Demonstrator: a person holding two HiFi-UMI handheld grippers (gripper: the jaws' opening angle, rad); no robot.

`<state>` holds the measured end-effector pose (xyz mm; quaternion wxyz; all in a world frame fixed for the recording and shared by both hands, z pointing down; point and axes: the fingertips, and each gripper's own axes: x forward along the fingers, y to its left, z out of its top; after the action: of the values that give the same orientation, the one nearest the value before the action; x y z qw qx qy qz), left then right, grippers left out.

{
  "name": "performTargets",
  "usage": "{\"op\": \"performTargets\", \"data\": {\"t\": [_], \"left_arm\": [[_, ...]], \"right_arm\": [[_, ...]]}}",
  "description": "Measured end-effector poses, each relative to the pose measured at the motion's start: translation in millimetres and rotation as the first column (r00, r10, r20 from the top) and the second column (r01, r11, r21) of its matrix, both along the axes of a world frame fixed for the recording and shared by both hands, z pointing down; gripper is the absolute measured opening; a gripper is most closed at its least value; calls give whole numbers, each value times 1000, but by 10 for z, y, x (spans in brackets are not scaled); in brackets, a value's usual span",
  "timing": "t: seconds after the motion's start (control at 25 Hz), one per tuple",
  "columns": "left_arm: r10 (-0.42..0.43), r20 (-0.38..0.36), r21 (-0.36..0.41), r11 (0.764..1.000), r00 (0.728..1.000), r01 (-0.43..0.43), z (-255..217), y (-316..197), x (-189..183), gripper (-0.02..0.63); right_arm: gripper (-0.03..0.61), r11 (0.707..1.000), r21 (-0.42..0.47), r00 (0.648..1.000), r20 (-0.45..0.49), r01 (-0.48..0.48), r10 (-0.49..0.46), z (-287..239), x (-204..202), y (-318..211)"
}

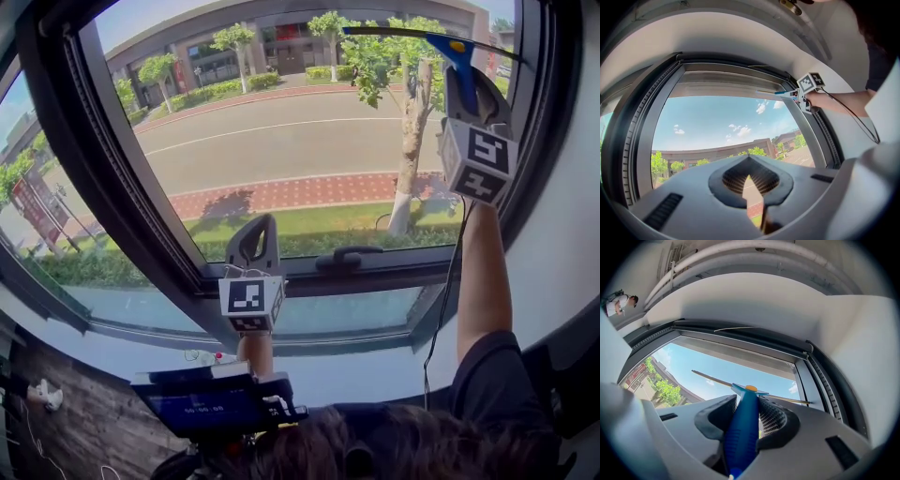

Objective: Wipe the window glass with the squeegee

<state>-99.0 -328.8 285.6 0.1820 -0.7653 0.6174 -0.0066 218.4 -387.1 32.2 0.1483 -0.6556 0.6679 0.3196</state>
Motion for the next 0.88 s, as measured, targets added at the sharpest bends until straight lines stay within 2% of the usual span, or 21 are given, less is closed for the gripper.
{"op": "performTargets", "data": {"t": [0.88], "left_arm": [[39, 1, -26, 999, 999, -38, 94, 28, 96, 0]], "right_arm": [[143, 993, -114, 1000, 6, 5, -4, 799, -17, 61]]}}
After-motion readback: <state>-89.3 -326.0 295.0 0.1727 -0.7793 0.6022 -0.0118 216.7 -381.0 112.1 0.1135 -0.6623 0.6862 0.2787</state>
